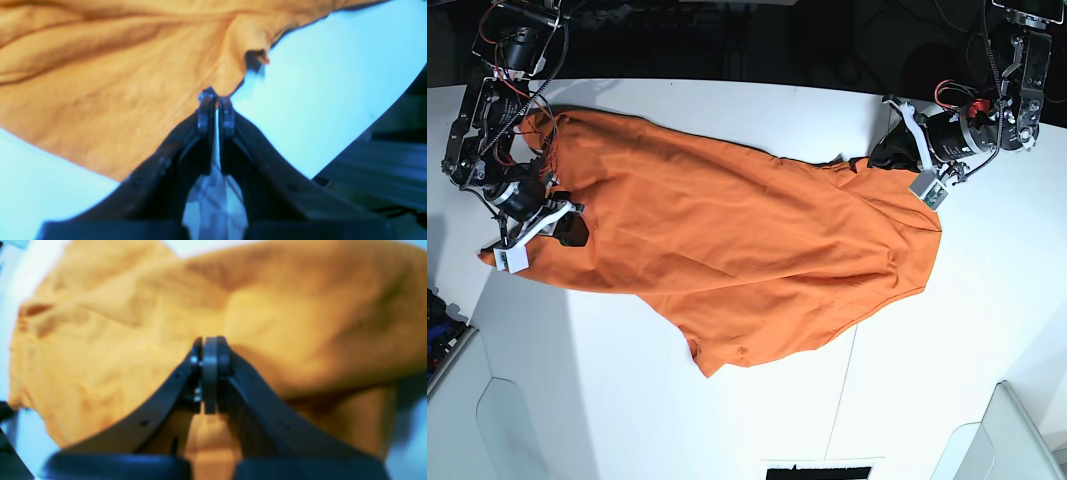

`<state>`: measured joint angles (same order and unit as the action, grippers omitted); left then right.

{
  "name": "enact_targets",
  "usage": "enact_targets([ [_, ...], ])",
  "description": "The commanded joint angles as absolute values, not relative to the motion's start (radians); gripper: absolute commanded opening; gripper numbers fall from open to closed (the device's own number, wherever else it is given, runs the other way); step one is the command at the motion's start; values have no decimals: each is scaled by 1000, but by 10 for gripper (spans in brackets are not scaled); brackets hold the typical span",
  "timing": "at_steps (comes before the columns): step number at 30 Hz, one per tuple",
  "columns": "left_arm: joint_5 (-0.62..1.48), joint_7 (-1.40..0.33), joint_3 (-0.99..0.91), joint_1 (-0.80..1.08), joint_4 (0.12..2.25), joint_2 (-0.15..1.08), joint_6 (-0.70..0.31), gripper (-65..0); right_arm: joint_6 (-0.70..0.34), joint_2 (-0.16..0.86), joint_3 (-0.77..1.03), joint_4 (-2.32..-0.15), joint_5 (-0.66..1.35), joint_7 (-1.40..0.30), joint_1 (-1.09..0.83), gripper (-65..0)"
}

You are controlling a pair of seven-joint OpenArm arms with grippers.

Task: Layout the t-shirt on the table in an organized manner, then fold the t-shirt properly
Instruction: 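Pull the shirt hem with the left gripper to spread it flat, then grasp the shirt body with both grippers near its middle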

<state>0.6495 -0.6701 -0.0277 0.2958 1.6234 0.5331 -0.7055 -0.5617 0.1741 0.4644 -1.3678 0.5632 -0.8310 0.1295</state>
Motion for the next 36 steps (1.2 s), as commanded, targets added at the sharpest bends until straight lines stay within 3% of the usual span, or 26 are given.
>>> enact_targets([
  [1,620,-684,-34,294,1604,549,-698,-609,-572,211,469,-1385,575,-809,127,-650],
  [12,607,-662,-34,212,1379,572,-698,-609,-572,393,485,-1390,722,-810,-65,-650],
  [17,602,-662,-34,121,1378,597,-698,-609,-578,379,487,-1452,809,-842,-142,-650],
  [26,601,-696,-34,-14,1375,632,-698,-609,-579,310,487,-1752,767,-802,-200,-650],
  [31,774,-726,-34,-22,1407,668,-698,-609,-562,303,487,-1794,732,-754,-89,-650],
  [36,924,-817,-34,11,1550,645,-698,-609,-561,257,440,-1703,649,-680,73,-650],
])
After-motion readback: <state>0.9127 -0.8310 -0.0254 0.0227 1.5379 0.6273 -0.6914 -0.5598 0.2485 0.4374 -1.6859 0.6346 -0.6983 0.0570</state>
